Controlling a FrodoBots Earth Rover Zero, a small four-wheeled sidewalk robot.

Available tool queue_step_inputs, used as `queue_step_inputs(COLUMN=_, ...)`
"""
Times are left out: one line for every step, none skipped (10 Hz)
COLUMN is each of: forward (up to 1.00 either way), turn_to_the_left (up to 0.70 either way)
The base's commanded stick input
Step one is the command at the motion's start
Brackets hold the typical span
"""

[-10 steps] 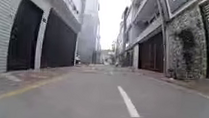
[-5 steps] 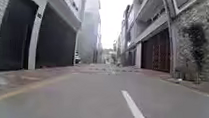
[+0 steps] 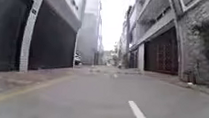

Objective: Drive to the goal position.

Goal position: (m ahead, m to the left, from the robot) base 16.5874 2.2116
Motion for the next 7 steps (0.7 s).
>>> queue_step_inputs(forward=1.00, turn_to_the_left=-0.40)
queue_step_inputs(forward=1.00, turn_to_the_left=-0.40)
queue_step_inputs(forward=1.00, turn_to_the_left=-0.40)
queue_step_inputs(forward=1.00, turn_to_the_left=-0.25)
queue_step_inputs(forward=1.00, turn_to_the_left=0.00)
queue_step_inputs(forward=1.00, turn_to_the_left=0.00)
queue_step_inputs(forward=1.00, turn_to_the_left=0.00)
